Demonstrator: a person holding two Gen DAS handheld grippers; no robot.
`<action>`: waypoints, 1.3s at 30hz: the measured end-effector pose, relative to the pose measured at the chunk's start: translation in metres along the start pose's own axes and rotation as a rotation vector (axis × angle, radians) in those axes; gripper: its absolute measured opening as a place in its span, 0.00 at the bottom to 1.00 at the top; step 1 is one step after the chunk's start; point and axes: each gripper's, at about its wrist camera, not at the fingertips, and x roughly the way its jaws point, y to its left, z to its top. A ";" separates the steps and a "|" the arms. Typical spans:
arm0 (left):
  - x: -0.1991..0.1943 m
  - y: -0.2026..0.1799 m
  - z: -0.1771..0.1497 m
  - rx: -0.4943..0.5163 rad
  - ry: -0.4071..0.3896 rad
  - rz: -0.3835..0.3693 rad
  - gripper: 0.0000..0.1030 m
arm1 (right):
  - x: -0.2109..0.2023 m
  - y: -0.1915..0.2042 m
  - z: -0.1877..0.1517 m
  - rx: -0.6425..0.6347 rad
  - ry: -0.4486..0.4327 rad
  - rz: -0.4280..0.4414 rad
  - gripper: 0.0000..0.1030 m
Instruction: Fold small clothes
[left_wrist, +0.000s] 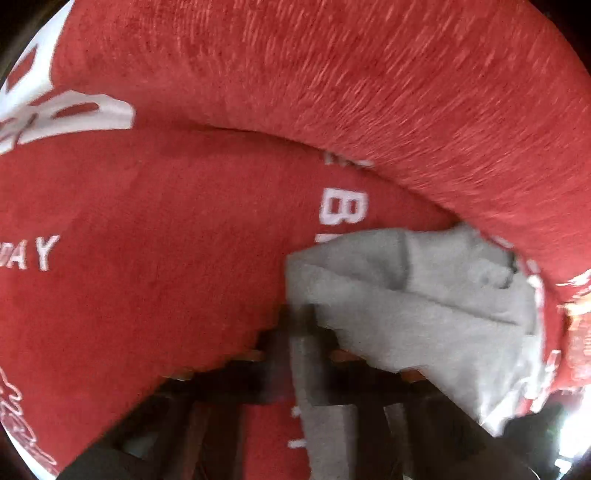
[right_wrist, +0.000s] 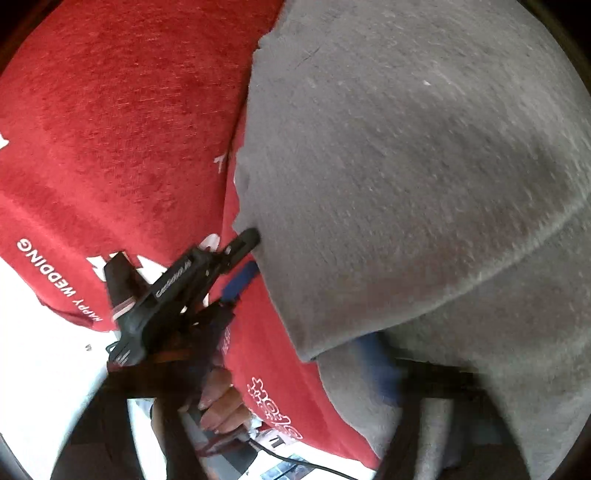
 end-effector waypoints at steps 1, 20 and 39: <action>-0.004 0.000 0.001 0.011 -0.015 0.011 0.06 | 0.006 0.006 -0.004 -0.014 0.005 -0.001 0.07; -0.040 -0.015 -0.034 0.156 -0.119 0.071 0.01 | -0.167 -0.050 0.034 -0.040 -0.287 -0.335 0.55; -0.003 -0.064 -0.069 0.224 -0.080 0.265 0.01 | -0.227 -0.057 0.091 -0.179 -0.372 -0.634 0.18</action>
